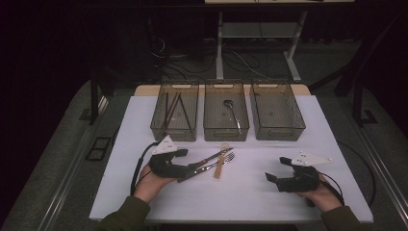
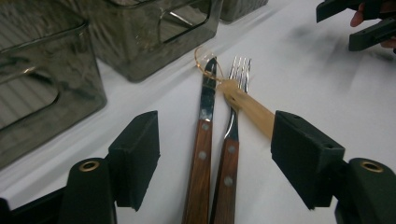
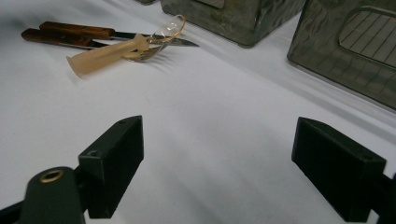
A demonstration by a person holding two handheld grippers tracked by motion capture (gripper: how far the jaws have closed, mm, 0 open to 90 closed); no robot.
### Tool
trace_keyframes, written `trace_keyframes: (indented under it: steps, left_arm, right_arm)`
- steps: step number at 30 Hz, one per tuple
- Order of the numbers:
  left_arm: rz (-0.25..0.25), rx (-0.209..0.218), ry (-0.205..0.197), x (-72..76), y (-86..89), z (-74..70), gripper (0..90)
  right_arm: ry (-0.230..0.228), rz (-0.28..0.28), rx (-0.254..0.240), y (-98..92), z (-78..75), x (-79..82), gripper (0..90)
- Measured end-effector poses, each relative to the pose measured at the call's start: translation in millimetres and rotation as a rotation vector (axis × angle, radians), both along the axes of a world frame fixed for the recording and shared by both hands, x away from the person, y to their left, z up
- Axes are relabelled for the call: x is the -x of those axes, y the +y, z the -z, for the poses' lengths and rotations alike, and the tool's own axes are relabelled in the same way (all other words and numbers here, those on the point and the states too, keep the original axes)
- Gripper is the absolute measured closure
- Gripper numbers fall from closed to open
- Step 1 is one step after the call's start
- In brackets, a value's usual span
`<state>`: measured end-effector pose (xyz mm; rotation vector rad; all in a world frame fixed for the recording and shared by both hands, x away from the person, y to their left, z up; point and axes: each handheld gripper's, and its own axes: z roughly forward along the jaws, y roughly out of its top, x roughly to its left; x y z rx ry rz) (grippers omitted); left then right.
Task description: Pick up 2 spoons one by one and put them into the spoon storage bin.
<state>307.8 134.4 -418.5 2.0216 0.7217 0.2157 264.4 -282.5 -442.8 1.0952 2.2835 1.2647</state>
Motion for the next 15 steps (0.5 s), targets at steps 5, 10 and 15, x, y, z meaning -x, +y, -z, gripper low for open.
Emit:
trace_keyframes:
  steps: [5,10,15]
  left_arm:
    - [0.026,0.001,0.016,-6.5,-17.1,-0.2,38.3]
    - [0.056,-0.016,0.026,-7.2,-32.5,-0.1,42.8]
    - [0.062,-0.032,0.043,-5.8,-48.5,2.2,45.1]
  right_arm:
    - [0.001,0.003,0.002,-0.7,-0.1,0.0,16.8]
    - [0.002,0.003,0.006,-0.8,0.3,-0.2,16.8]
    - [0.0,-0.001,0.008,-0.6,0.1,0.0,16.8]
